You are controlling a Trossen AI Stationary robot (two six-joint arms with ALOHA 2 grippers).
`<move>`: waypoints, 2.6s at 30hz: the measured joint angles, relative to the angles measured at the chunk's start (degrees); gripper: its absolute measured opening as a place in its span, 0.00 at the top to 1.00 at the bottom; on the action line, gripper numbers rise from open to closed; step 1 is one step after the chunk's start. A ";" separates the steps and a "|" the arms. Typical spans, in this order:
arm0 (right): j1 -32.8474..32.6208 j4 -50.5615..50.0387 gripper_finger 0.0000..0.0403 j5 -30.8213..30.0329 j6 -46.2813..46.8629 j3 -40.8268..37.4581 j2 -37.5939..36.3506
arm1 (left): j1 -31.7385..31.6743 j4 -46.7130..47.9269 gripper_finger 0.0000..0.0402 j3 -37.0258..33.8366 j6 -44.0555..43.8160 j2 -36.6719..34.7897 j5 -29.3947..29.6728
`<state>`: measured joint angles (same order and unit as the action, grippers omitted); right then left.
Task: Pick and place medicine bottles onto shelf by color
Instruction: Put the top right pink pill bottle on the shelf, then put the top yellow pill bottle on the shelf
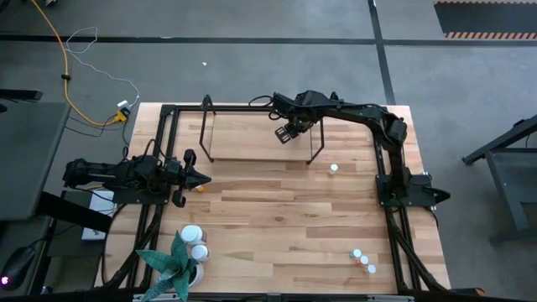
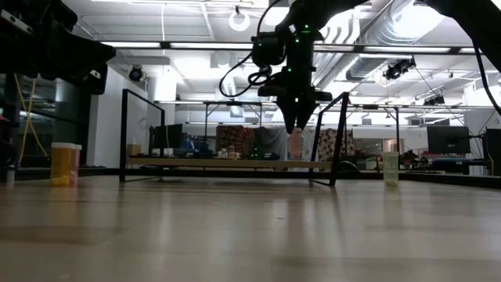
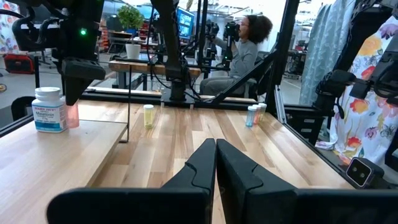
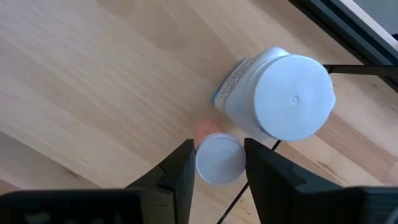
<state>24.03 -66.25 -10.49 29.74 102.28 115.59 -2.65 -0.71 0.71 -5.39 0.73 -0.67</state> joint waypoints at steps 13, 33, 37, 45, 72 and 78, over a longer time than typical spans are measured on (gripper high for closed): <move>0.37 -0.62 0.70 0.01 -1.51 0.00 -0.02 | -0.01 0.00 0.99 0.00 0.00 0.00 0.00; 0.37 -0.60 0.70 0.24 -1.76 0.00 -0.07 | 0.01 0.00 0.99 0.00 0.00 0.00 0.00; 0.37 -0.60 0.67 -0.28 -2.73 0.00 -0.07 | -0.01 0.00 0.99 0.00 0.00 0.00 0.00; 0.37 -0.56 0.60 -0.40 -2.62 -0.02 -0.07 | 0.01 0.00 0.99 0.00 0.00 0.00 0.00; -15.62 -3.78 0.59 7.19 -17.18 0.02 -16.56 | 0.01 0.00 0.99 0.00 0.00 -0.02 0.00; -27.76 -15.00 0.59 -1.33 -9.24 -0.02 -17.51 | -0.01 0.00 0.99 0.02 0.00 0.00 0.00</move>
<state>-3.72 -81.24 -11.83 20.50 102.26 98.08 -2.65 -0.71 0.73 -5.39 0.73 -0.67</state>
